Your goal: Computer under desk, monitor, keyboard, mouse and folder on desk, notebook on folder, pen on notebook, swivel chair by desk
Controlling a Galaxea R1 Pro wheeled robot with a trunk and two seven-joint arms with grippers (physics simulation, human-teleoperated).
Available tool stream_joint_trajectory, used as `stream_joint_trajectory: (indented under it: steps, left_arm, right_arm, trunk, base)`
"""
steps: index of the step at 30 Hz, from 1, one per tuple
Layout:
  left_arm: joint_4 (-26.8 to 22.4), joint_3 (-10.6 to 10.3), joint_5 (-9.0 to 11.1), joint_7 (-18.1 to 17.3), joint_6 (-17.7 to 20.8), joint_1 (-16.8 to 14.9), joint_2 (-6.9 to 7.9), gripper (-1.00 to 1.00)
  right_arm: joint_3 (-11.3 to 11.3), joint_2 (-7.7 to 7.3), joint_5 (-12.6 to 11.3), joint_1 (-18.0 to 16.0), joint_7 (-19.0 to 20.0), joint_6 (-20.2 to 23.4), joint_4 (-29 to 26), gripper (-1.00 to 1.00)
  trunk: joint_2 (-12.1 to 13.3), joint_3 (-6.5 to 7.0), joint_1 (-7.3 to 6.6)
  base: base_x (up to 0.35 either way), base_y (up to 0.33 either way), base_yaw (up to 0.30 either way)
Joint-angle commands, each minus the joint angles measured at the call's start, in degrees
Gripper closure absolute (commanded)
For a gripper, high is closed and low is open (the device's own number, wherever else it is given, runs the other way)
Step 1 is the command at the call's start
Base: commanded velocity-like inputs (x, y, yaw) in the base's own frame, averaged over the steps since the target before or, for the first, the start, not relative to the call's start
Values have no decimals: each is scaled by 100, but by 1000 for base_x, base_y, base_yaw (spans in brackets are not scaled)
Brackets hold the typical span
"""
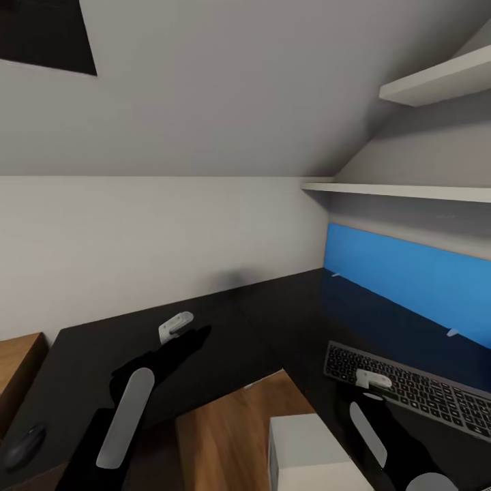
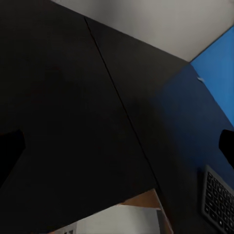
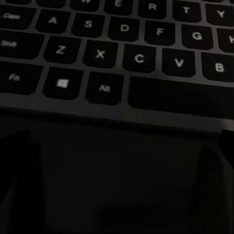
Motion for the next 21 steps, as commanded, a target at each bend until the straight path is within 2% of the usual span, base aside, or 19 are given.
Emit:
stream_joint_trajectory:
  steps: [1,8,21]
  left_arm:
    - [-6,-2,60,57,9,-5,0,-100]
    - [-5,-4,61,58,22,-5,5,-100]
    - [-5,-35,61,60,40,-5,-2,-100]
  right_arm:
    - [34,-8,-88,-1,-42,37,259,-100]
    - [34,-8,-87,-1,-42,32,259,-100]
    - [34,-8,-80,-1,-42,32,252,-100]
  trunk:
    - [-3,-8,3]
    - [-3,-8,3]
    - [-3,-8,3]
  base:
    - [266,0,0]
    - [65,0,0]
    - [134,0,0]
